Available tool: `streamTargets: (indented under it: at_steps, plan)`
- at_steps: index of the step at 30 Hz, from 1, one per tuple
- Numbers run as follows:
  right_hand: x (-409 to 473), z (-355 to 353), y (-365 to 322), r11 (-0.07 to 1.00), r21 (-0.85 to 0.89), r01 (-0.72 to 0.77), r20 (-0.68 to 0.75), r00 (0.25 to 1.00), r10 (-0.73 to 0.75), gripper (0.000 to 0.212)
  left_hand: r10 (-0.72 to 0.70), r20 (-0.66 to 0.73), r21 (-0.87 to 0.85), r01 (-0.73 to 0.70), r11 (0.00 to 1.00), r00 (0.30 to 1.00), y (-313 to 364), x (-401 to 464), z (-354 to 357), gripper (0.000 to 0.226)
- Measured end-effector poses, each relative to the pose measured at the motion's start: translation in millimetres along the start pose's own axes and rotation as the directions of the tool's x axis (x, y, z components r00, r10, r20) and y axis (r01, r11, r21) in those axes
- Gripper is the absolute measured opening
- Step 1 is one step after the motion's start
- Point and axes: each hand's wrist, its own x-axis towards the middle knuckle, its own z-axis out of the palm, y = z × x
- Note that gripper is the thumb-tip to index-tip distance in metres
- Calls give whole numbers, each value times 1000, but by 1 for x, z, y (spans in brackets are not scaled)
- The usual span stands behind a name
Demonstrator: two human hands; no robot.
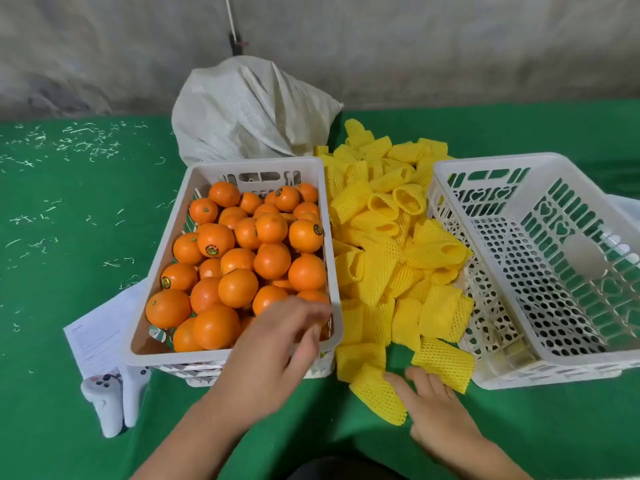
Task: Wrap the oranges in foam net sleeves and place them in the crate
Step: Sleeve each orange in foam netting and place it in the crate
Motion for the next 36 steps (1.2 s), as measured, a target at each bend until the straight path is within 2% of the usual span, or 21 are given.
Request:
streamTargets:
  at_steps: [1, 2, 3, 5, 7, 10, 11, 14, 17, 19, 21, 23, 25, 26, 27, 28, 29, 30, 31, 34, 36]
  plan:
    - [7, -1, -2, 998, -58, 28, 24, 999, -26, 92, 20, -37, 188, -13, 982, 999, -6, 15, 4, 39]
    - [10, -2, -2, 996, -65, 59, 52, 997, -56, 91, -47, -30, 392, 55, 918, 998, -8, 28, 6, 48]
    - [18, 3, -1, 992, -85, 89, 62, 995, -84, 81, -95, -22, 495, 93, 864, 995, -15, 38, 11, 55]
    - [26, 6, 2, 996, -13, 93, 8, 996, -93, 51, -189, 62, 576, 120, 809, 980, -20, 48, 16, 65]
    - [27, 16, 10, 992, 85, 88, -58, 995, -84, 45, -190, 122, 605, 78, 792, 974, -24, 48, 18, 70]
    - [29, 31, 17, 991, -26, 135, 14, 991, -134, 82, -191, 123, 594, 82, 800, 974, -27, 54, 11, 70]
    - [28, 35, 17, 986, -64, 152, 41, 988, -150, 85, -187, 119, 575, 85, 813, 975, -26, 54, 10, 69]
    - [27, 39, 20, 990, 18, 142, -36, 989, -141, 58, -150, 86, 538, 81, 839, 985, -21, 51, 8, 66]
    - [22, 27, 19, 920, 368, 133, -244, 969, -43, 32, -163, 26, 499, 129, 857, 986, -16, 46, 9, 58]
    - [18, 8, 14, 767, 625, 148, -366, 923, 120, 24, -169, -56, 421, 177, 890, 984, -11, 41, 9, 53]
    - [13, -20, 7, 577, 801, 162, -384, 877, 287, 15, -197, -164, 264, 235, 936, 967, -3, 36, 7, 54]
    - [9, -55, 1, 427, 874, 233, -408, 829, 383, 11, -285, -269, 7, 297, 955, 920, 8, 35, 2, 59]
    - [5, -93, -6, 329, 877, 349, -472, 754, 457, 25, -423, -309, -384, 295, 875, 852, 32, 35, 0, 57]
    - [3, -110, -11, 308, 860, 406, -509, 712, 483, 30, -497, -258, -610, 259, 749, 828, 45, 36, 4, 53]
    - [2, -126, -17, 305, 839, 451, -544, 678, 494, 33, -544, -156, -781, 234, 578, 824, 56, 36, 11, 53]
    - [1, -139, -24, 315, 823, 474, -568, 661, 491, 34, -544, -30, -877, 239, 417, 838, 66, 34, 19, 59]
    - [2, -150, -31, 334, 811, 480, -584, 653, 481, 36, -513, 64, -918, 252, 305, 856, 74, 32, 29, 69]
    - [2, -157, -38, 357, 804, 475, -594, 653, 470, 38, -471, 119, -929, 265, 257, 874, 79, 28, 38, 78]
    - [3, -163, -43, 377, 796, 473, -604, 655, 454, 40, -440, 141, -925, 277, 262, 887, 83, 25, 46, 84]
    - [4, -168, -52, 441, 753, 488, -646, 678, 351, 37, -384, 113, -868, 279, 410, 916, 85, 20, 55, 87]
    - [3, -167, -51, 391, 775, 496, -614, 736, 285, 29, -385, 113, -870, 278, 407, 916, 79, 19, 54, 86]
